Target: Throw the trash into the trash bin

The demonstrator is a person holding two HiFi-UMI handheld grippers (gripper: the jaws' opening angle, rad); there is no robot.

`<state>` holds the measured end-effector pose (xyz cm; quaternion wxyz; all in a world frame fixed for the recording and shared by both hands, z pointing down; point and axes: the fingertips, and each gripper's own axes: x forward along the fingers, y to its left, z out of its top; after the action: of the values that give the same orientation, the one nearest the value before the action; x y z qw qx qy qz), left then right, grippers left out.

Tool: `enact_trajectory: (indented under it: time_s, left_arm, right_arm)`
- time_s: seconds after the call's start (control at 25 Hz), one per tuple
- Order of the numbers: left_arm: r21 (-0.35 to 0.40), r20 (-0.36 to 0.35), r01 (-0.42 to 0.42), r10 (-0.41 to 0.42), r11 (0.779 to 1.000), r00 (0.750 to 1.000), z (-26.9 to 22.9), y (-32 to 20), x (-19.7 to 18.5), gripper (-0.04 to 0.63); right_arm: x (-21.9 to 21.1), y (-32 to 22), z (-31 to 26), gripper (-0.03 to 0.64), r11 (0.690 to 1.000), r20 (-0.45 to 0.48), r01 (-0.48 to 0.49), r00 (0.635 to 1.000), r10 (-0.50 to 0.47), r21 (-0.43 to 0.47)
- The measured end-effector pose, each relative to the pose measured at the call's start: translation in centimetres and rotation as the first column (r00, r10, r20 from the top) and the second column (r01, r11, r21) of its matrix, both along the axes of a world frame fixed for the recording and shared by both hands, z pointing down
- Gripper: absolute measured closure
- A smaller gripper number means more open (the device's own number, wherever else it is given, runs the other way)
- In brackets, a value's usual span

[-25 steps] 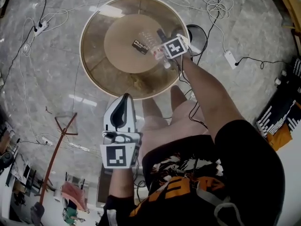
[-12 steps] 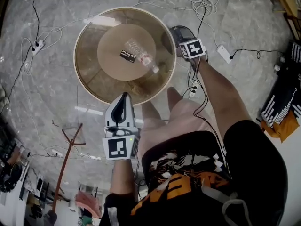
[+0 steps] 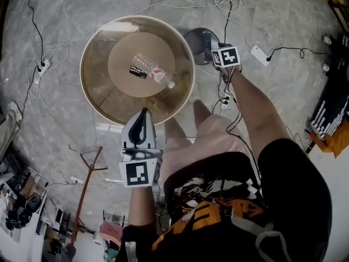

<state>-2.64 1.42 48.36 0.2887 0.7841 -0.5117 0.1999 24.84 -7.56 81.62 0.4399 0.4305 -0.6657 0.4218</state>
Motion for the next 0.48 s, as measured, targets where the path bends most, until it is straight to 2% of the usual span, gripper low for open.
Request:
enact_trajectory:
  time_s: [0.2, 0.48]
  left_arm:
    - [0.003, -0.003, 0.014, -0.014, 1.0, 1.0, -0.3, -0.1, 0.3, 0.572]
    - [-0.002, -0.017, 0.087, -0.087, 0.996, 0.996, -0.3, 0.9, -2.1, 0.572]
  right_arm:
    - [-0.1, 0.0, -0.2, 0.359, 0.999, 0.008, 0.048, 0.999, -0.048, -0.023]
    - [-3.3, -0.2, -1.1, 0.36, 0.996, 0.03, 0.092, 0.995, -0.091, -0.021]
